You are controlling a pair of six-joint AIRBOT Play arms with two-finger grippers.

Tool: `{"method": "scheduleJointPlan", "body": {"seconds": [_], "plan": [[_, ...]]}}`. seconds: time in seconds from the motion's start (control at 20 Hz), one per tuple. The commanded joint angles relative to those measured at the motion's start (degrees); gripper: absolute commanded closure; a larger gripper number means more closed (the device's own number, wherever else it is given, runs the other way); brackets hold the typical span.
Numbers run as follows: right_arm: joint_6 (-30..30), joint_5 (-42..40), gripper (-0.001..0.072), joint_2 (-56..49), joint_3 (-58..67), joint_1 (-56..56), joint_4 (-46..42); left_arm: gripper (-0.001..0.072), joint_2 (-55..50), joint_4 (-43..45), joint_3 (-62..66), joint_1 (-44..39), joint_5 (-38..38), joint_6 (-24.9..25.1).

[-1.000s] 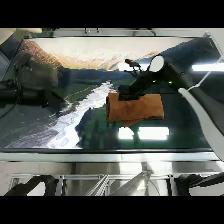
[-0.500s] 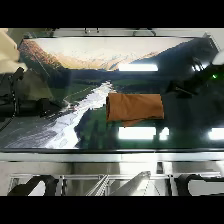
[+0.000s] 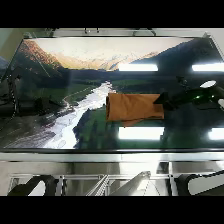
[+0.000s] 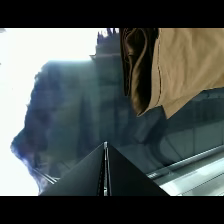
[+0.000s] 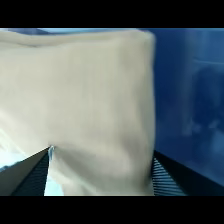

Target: Fold the shirts.

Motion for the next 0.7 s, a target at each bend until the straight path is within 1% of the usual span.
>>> {"method": "scheduleJointPlan", "body": {"seconds": [0.0, 0.05, 0.1, 0.15, 0.3, 0.4, 0.45, 0.55, 0.6, 0.65], "plan": [[-3.72, -1.51, 0.002, -3.1, -0.57, 2.45, 6.32, 0.0686, 0.04, 0.02, -0.02, 0.07, -0.57, -0.02], [-3.78, -1.51, 0.0139, -3.21, -0.57, 2.95, 6.95, 0.0687, 0.04, 0.02, -0.02, 0.07, -0.55, 0.0], [-5.55, -1.03, 0.0526, -3.17, -0.55, 3.41, 8.5, 0.0687, 0.04, 0.02, -0.02, 0.07, -0.59, -0.02], [-6.84, -0.61, 0.0687, -3.06, -0.55, 3.56, 10.82, 0.0687, 0.04, 0.02, -0.02, 0.07, -0.68, -0.02], [-9.84, 0.33, 0.0689, -1.64, -0.48, 2.23, 19.98, 0.0686, 0.04, 0.02, -0.02, 0.07, -0.72, -0.02], [-9.7, -0.94, 0.069, 0.37, 1.84, -1.53, 22.01, 0.0687, 0.04, 0.04, -0.02, 0.07, -0.74, -0.02], [-8.31, -3.13, 0.069, 1.66, 3.37, -4.66, 21.75, 0.0686, 0.04, 0.04, -0.02, 0.07, -0.72, 0.0], [-2.1, -10.08, 0.0691, 5.68, 4.39, -14.49, 21.07, 0.0687, 0.04, 0.09, -0.02, 0.07, -0.81, 0.0], [1.57, -12.33, 0.0691, 7.69, 4.33, -20.02, 19.1, 0.0686, 0.04, 0.11, -0.02, 0.07, -1.09, 0.02], [6.01, -13.44, 0.0691, 9.7, 4.09, -25.9, 14.95, 0.0686, 0.04, 0.11, -0.02, 0.07, -1.51, 0.02]]}}
